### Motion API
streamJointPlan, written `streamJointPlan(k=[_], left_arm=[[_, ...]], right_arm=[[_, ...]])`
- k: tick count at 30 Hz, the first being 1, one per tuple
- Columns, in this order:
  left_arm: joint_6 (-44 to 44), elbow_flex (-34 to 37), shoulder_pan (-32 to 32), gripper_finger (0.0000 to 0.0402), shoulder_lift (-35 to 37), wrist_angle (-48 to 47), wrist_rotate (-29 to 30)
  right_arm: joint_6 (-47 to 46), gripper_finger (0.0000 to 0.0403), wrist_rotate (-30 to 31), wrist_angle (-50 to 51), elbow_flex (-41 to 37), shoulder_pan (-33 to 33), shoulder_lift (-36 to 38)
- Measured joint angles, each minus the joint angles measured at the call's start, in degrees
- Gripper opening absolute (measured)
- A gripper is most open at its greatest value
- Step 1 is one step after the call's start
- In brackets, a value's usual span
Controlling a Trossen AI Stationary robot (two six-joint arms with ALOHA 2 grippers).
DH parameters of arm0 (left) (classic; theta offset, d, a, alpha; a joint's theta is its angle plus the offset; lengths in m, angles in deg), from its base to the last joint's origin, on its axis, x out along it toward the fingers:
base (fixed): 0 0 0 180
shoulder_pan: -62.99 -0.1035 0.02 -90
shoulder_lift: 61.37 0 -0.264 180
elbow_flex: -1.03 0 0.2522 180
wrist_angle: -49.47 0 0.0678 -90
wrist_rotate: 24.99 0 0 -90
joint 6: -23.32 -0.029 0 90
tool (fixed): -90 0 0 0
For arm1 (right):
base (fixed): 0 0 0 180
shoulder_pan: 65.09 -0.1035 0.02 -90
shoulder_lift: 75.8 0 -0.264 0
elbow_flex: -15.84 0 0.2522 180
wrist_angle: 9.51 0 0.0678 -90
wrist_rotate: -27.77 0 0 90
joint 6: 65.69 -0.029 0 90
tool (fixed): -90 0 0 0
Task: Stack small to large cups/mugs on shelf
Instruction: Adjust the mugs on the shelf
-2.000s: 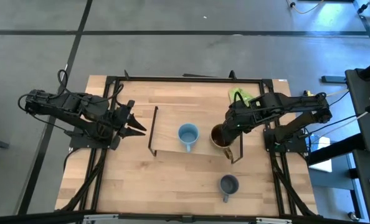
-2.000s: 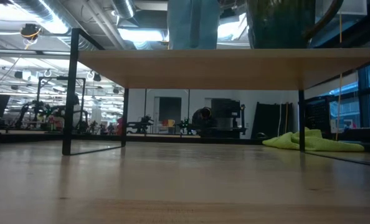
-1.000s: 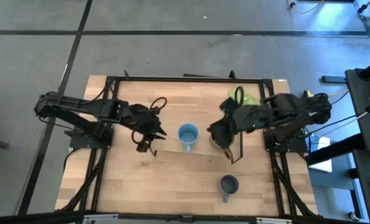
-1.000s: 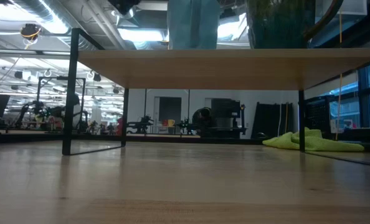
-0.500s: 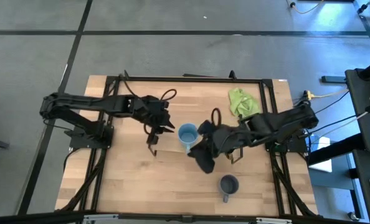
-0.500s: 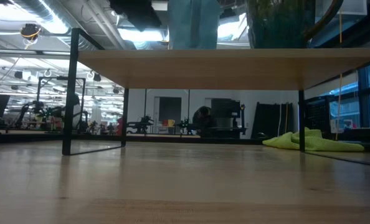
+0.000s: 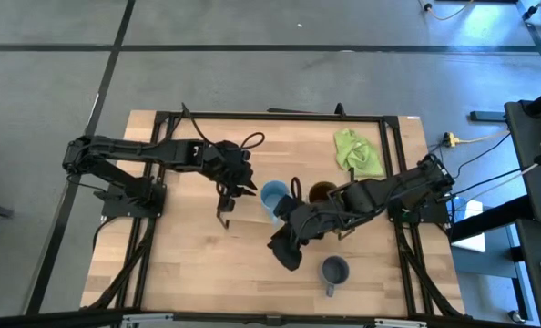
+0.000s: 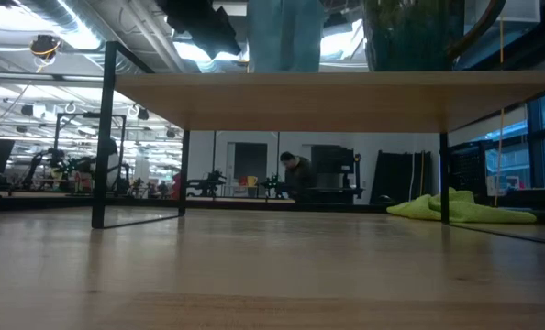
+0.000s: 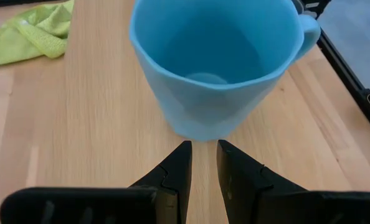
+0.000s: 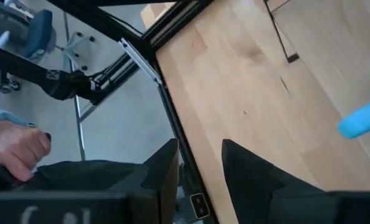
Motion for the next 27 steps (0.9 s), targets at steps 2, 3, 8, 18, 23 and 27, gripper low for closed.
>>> streamJointPlan(k=[2, 3, 8, 18, 23, 27], left_arm=[[0.0, 0.0, 0.02, 0.0069, 0.0, -0.01, -0.02], [0.0, 0.0, 0.02, 0.0069, 0.0, -0.01, -0.02], [0.02, 0.0, 0.01, 0.0069, 0.0, -0.04, -1.16], [-0.59, 0.0, -0.37, 0.0069, 0.01, 0.2, -1.22], [-0.15, 0.01, -0.71, 0.0069, 0.02, 0.45, -1.22], [-0.13, 0.0, -0.7, 0.0069, 0.02, 0.44, -1.25]], right_arm=[[1.48, 0.0121, 1.26, 0.05, 0.0, -0.45, 0.0], [2.64, 0.0117, 1.99, 0.07, 0.0, -0.61, 0.0], [13.69, 0.0087, 6.93, -1.14, 0.0, -0.78, 0.0], [21.3, 0.0073, 1.51, 0.37, 0.09, 1.01, -2.53], [21.53, 0.0072, 0.22, 0.39, 0.0, 1.16, -4.22], [21.88, 0.0072, 0.52, 0.59, 0.0, 1.2, -4.55]])
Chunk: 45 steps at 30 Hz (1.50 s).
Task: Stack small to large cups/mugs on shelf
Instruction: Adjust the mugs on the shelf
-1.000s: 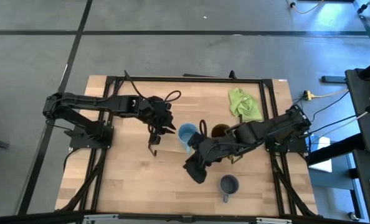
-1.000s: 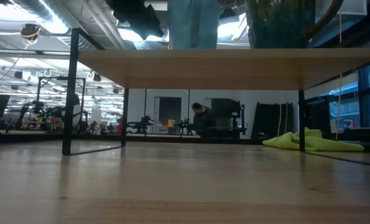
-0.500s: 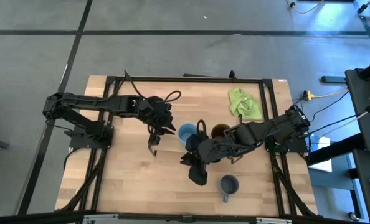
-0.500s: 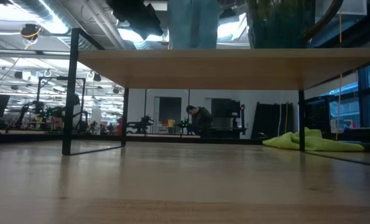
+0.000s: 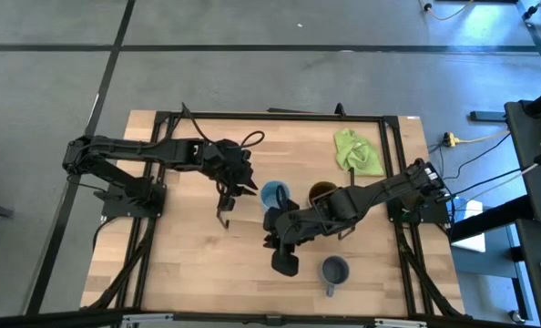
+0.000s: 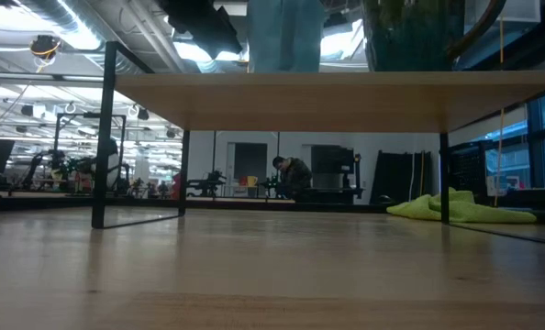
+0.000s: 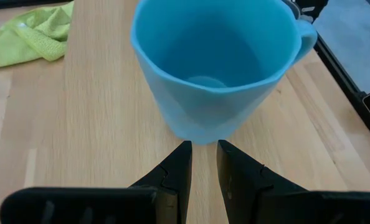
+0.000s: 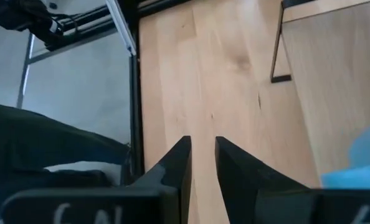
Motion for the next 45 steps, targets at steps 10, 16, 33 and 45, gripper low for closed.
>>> streamJointPlan(k=[10, 16, 33, 45], left_arm=[[-0.98, 0.0, 0.0, 0.0069, 0.0, 0.0, -1.2], [-2.37, 0.0, -0.13, 0.0069, 0.0, -0.02, -1.38], [-2.89, 0.0, -0.13, 0.0069, 0.0, -0.02, -1.29], [-2.89, 0.0, -0.13, 0.0069, 0.0, -0.02, -1.27]], right_arm=[[2.93, 0.0072, 6.11, 2.3, 0.02, -0.02, 0.0], [2.24, 0.0072, 7.69, 6.66, 0.02, -0.17, 0.0], [0.27, 0.0014, 7.62, 4.12, 0.02, -0.17, 0.0], [-1.43, 0.0005, 9.96, 4.22, 0.02, -0.15, -0.22]])
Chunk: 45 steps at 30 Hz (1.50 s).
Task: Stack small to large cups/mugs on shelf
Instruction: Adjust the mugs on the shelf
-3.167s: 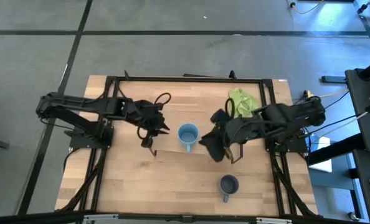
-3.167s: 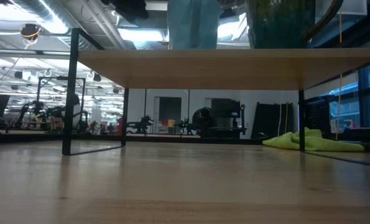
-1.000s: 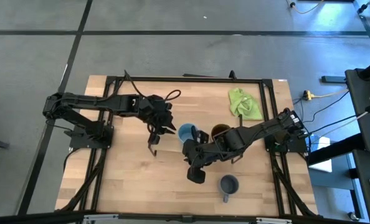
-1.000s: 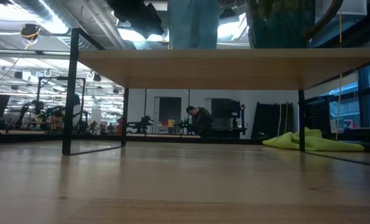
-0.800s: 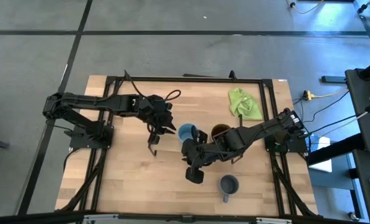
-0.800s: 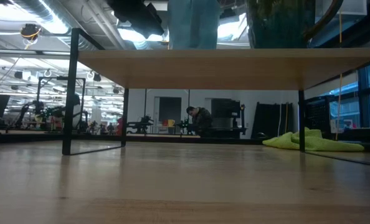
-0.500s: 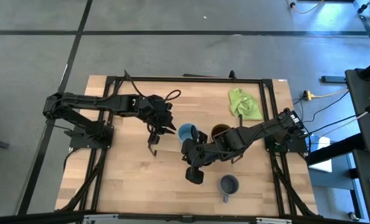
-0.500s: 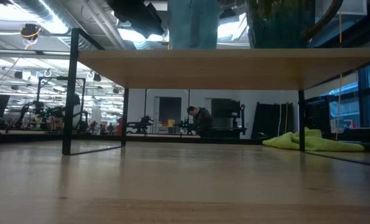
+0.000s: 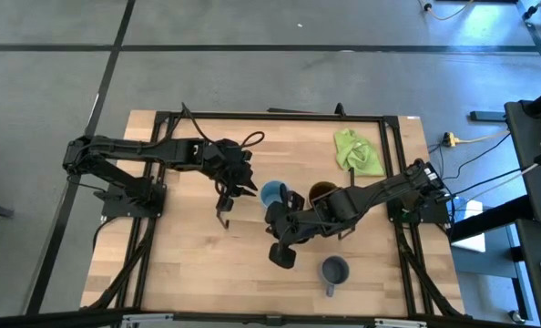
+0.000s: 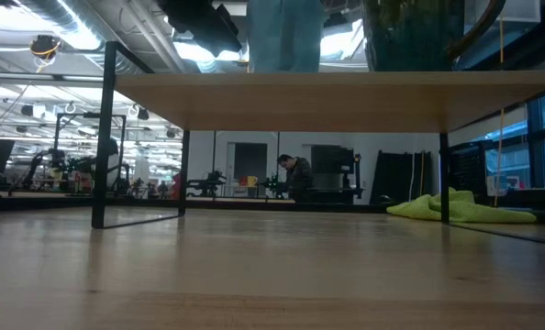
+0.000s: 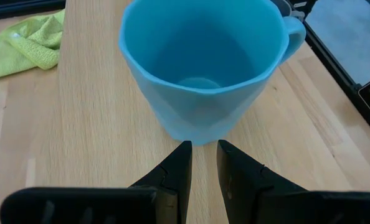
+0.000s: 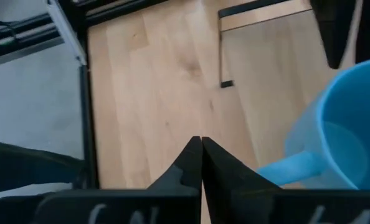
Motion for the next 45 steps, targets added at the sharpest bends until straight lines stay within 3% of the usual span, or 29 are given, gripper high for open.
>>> streamJointPlan(k=[26, 45], left_arm=[[-0.02, 0.0, -0.02, 0.0069, 0.02, 0.87, 0.03], [-0.02, 0.0, -0.02, 0.0069, 0.02, 0.83, 0.03]], right_arm=[[-2.21, 0.0005, 3.31, 6.89, 0.04, 0.24, -1.55], [-3.26, 0.0005, 5.5, 5.02, 0.02, 0.24, -1.55]])
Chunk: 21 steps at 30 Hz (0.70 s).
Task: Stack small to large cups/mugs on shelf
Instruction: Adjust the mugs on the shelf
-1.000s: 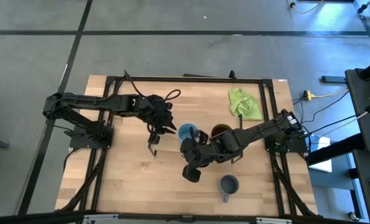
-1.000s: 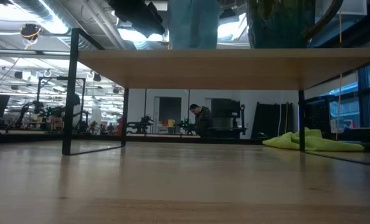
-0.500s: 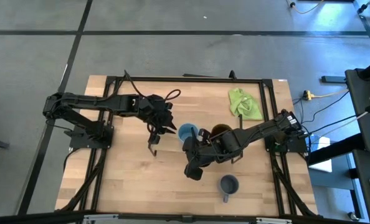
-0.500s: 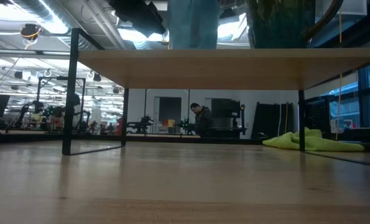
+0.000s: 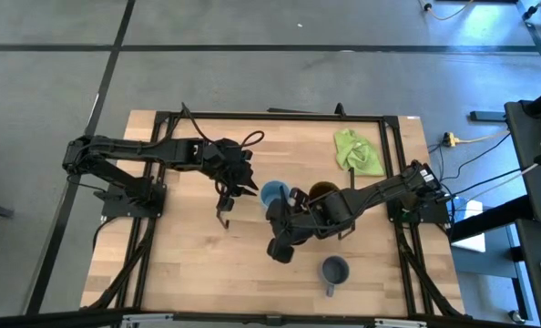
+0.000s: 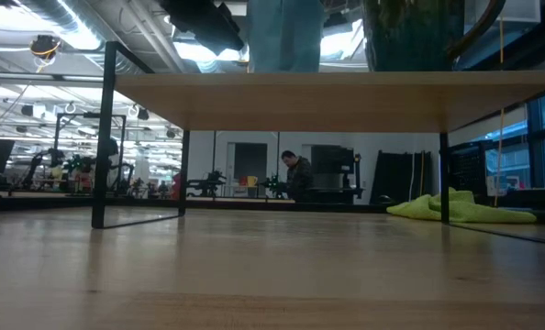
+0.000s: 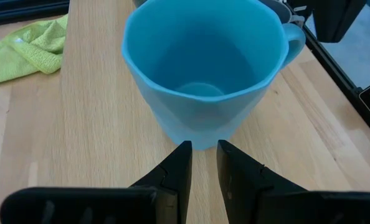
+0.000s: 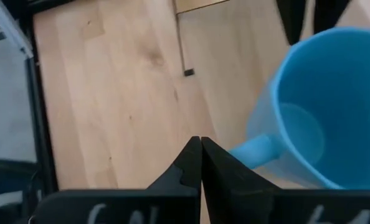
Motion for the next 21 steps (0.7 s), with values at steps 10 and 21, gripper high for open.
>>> streamJointPlan(k=[10, 21], left_arm=[[0.06, 0.0, 0.0, 0.0069, 0.0, 0.0, 0.0], [0.11, 0.0, 0.0, 0.0069, 0.0, -0.02, 0.0]], right_arm=[[-0.76, 0.0005, 1.27, -0.25, 0.0, 0.0, 0.0], [-3.09, 0.0005, 1.25, 2.65, 0.0, 0.0, 0.0]])
